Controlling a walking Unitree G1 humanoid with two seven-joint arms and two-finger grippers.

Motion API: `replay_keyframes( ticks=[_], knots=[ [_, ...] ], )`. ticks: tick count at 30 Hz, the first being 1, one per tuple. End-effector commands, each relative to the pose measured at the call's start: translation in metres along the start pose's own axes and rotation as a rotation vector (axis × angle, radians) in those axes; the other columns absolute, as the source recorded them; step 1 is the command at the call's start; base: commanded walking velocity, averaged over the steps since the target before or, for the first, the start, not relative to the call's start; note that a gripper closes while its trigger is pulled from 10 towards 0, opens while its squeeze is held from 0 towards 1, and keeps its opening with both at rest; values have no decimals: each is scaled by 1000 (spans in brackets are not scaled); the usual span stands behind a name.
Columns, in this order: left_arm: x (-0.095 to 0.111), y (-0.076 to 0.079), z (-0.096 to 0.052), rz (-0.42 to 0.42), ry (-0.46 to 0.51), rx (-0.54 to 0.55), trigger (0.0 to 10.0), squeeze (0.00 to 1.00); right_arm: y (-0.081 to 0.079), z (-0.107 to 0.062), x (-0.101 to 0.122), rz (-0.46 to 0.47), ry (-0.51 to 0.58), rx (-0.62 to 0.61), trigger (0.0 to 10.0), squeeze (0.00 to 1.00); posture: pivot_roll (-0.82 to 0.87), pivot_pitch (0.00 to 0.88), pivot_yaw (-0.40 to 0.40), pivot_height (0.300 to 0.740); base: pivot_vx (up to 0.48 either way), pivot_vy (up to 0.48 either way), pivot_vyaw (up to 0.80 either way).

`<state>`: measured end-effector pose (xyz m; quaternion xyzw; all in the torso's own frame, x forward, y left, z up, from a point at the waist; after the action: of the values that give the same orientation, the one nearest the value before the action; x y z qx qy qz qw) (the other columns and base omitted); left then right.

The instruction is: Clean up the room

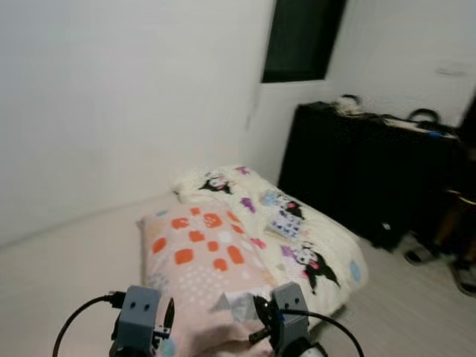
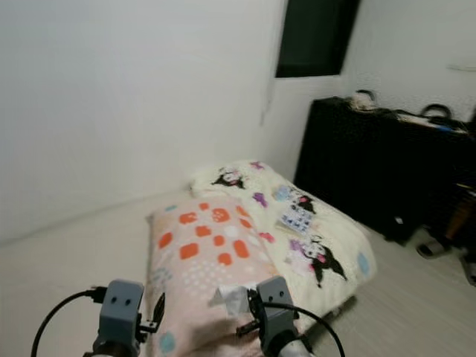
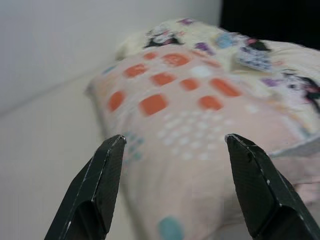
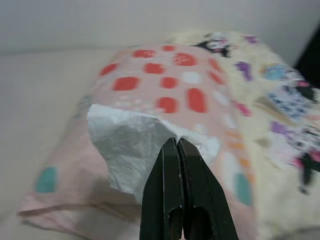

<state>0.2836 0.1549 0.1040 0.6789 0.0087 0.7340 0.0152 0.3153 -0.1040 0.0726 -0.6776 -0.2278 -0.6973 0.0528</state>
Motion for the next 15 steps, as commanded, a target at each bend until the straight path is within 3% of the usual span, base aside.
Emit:
replay_keyframes(
  ticks=[1,15],
  knots=[
    [-5,3,-2,0,-18,-4,10000,0,0,-2,-4,10,-18,-3,10000,0,77,81,-102,740,0,0,-800],
    [-12,-1,1,31,-56,12,10000,0,1,-1,-8,7,-39,-7,10000,0,73,86,-102,740,0,0,-800]
  ],
)
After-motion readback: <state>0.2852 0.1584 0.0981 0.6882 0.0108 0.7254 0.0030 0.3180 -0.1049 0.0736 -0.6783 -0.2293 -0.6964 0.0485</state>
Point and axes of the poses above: a point about 5 cm out from each wrist's last joint towards the gripper, its own z axis pointing out of the wrist towards the gripper, its own x axis along the axis of the wrist's last joint, y = z × x, the point moved 2 cm from there along z, pointing out of the wrist towards the gripper, and after that the axes turned 10 degrees about -z, right-handed, at the moved point
